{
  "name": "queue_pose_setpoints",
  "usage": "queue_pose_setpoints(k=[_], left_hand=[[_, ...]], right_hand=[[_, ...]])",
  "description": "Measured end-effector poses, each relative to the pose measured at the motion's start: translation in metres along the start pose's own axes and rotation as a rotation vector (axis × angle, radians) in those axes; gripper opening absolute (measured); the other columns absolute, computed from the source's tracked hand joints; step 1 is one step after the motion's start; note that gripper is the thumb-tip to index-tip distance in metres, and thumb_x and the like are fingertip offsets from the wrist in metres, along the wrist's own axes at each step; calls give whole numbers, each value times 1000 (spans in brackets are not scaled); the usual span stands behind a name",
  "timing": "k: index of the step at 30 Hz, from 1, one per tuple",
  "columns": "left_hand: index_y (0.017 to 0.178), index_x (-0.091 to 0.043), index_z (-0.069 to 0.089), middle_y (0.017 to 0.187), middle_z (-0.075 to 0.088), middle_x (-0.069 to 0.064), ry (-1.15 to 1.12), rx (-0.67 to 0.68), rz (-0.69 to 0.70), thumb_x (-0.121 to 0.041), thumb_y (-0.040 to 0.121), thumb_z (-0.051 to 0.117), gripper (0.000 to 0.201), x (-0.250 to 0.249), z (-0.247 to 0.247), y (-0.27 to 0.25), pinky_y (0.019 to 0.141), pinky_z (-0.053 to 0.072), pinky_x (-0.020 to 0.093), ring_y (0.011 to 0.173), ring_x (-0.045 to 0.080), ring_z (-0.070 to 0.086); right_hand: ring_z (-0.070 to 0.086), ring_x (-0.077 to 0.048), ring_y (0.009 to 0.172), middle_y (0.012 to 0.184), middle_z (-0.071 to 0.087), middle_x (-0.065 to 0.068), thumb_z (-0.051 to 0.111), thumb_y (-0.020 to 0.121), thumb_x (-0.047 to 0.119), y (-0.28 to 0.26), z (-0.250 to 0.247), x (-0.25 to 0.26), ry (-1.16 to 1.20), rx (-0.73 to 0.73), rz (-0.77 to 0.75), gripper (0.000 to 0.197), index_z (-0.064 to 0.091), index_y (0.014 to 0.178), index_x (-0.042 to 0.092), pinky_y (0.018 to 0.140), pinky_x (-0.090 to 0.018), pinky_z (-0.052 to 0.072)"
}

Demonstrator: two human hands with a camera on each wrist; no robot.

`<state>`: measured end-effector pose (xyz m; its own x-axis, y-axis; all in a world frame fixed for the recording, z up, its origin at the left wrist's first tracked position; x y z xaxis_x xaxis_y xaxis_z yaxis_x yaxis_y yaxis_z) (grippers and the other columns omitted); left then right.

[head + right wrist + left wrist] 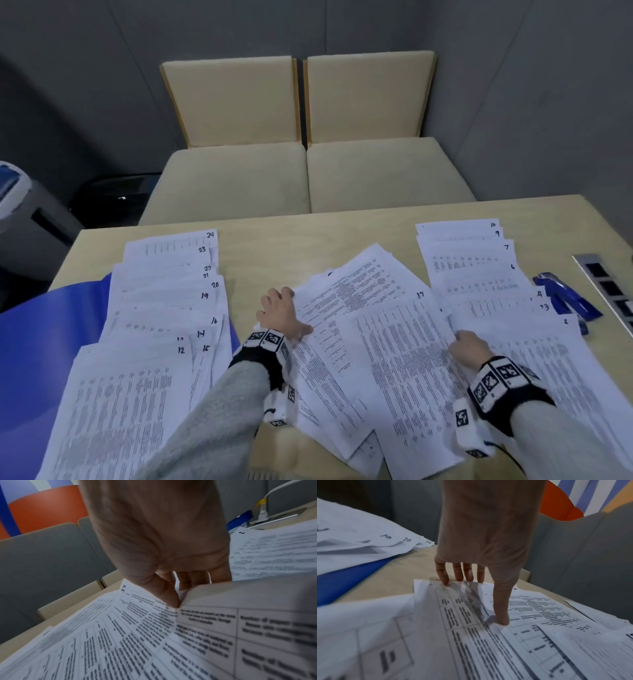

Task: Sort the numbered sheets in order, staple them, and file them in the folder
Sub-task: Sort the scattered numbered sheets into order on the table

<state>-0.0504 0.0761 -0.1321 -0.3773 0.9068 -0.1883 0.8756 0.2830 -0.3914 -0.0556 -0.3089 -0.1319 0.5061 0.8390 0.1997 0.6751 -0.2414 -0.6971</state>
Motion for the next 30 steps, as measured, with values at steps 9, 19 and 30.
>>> queue_pose_setpoints(k=[9, 19, 30], left_hand=[[83, -17, 44, 81, 56, 1, -38, -143, 164, -31, 85, 60, 21, -8, -22, -1, 71, 36, 31, 77, 24, 54], [60, -12, 41, 55, 48, 3, -395, -199, 13, -21, 98, 47, 40, 42, -40, -23, 51, 29, 28, 58, 24, 48], [99, -6, 67, 110, 54, 17, -60, -290, -90, -20, 94, 45, 26, 62, -42, -48, 87, 41, 46, 101, 35, 52]], right_hand=[[48, -7, 79, 91, 45, 12, 35, 94, 1, -17, 21, 38, 124, 98, -276, 30, 48, 88, 27, 72, -21, 34], [35, -14, 62, 71, 37, -1, 42, 90, 5, -14, 32, 66, 218, 108, -335, 21, 34, 72, 13, 56, -27, 22], [61, -33, 100, 101, 63, -19, 39, 89, -6, 7, 13, 50, 603, 73, -164, 28, 56, 111, -6, 80, -34, 48]])
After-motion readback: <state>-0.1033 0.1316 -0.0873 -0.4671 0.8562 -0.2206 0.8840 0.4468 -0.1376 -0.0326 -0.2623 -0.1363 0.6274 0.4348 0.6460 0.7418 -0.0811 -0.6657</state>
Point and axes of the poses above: each hand's wrist, its own y-axis towards the middle knuckle, its own z-axis out of the palm, x = y × z, the point moved 9 cm from there along y, towards the middle knuckle
